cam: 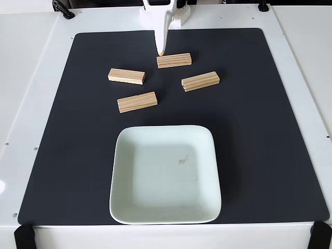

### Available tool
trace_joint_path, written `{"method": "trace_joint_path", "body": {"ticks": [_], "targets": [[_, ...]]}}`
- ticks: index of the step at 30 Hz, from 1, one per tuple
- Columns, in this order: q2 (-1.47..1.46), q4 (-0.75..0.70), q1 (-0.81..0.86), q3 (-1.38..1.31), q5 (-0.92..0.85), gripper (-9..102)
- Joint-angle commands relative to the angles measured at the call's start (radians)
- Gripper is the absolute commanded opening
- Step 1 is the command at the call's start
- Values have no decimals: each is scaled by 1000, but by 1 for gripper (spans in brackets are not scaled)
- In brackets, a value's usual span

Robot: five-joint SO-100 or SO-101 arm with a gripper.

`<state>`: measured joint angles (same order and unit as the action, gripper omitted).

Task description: Pick up the wooden block and place them on the plate.

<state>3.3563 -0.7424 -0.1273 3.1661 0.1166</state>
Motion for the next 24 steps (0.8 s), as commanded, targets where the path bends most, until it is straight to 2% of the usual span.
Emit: {"method": "trace_joint_path", "body": {"ticks": [1, 17, 24], "targets": [[8, 12, -3, 5, -6, -1], [-2, -3, -3, -17, -6, -1], [-48, -169, -5, -224, 6, 0]]}}
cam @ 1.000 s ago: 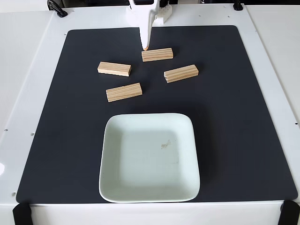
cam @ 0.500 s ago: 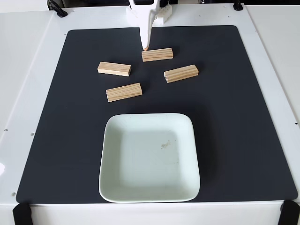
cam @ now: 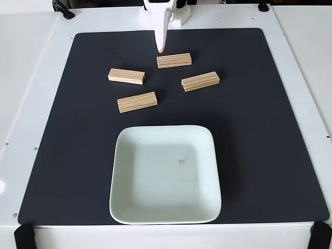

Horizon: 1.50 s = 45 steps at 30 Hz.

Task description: Pick up the wooden block and place them on the plate.

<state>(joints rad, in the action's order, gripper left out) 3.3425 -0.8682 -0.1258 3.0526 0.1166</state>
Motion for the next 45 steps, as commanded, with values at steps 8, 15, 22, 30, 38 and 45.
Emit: {"method": "trace_joint_path", "body": {"ticks": [8, 15, 22, 30, 38, 45], "targets": [[-371, -69, -23, -443, 6, 0], [-689, -328, -69, -819, -12, 0], [-965, -618, -69, -1132, -71, 0], [-1131, -644, -55, -1085, -161, 0], [-1146, -479, -55, -894, -163, 0], [-1157, -367, -55, -775, -210, 0]]}}
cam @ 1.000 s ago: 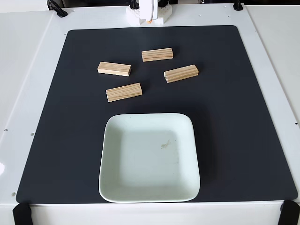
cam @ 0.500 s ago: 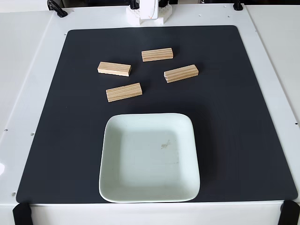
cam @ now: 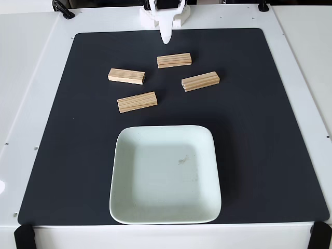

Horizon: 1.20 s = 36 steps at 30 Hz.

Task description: Pick up the wooden block and place them on the plate.

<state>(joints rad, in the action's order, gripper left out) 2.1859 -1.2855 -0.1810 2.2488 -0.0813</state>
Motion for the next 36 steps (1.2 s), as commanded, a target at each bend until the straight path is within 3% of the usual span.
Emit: {"method": "trace_joint_path", "body": {"ticks": [1, 15, 19, 26, 31, 36], "targets": [[0, 78, 2, 51, -12, 0], [0, 278, 3, 249, -109, 0], [0, 273, 3, 252, -112, 3], [0, 262, 3, 252, -143, 21], [0, 259, 26, 245, -176, 23], [3, 69, 41, 129, -218, 23]]}}
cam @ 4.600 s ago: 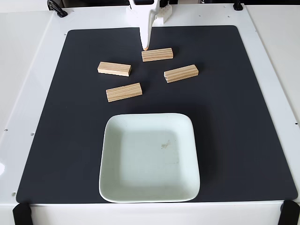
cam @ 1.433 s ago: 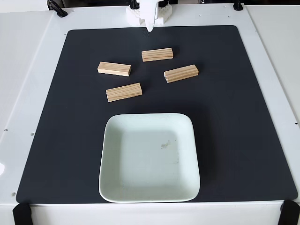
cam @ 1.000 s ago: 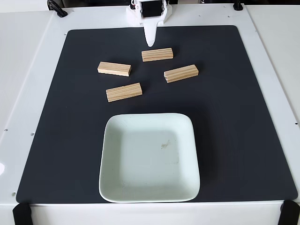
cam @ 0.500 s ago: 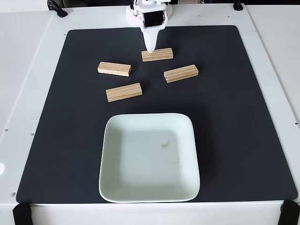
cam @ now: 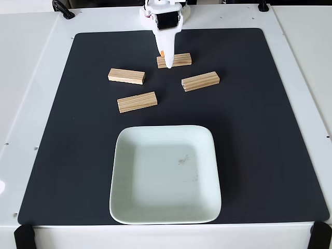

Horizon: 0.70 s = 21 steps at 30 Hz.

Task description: Pick up the wooden block and place them on the plate.

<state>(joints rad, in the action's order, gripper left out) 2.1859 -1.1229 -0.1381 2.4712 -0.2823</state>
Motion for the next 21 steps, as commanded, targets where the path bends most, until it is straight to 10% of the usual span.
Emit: {"method": "trace_joint_path", "body": {"ticks": [1, 21], "targets": [[5, -132, -5, -123, -14, 23], [-2, -81, -14, -57, -17, 23]]}}
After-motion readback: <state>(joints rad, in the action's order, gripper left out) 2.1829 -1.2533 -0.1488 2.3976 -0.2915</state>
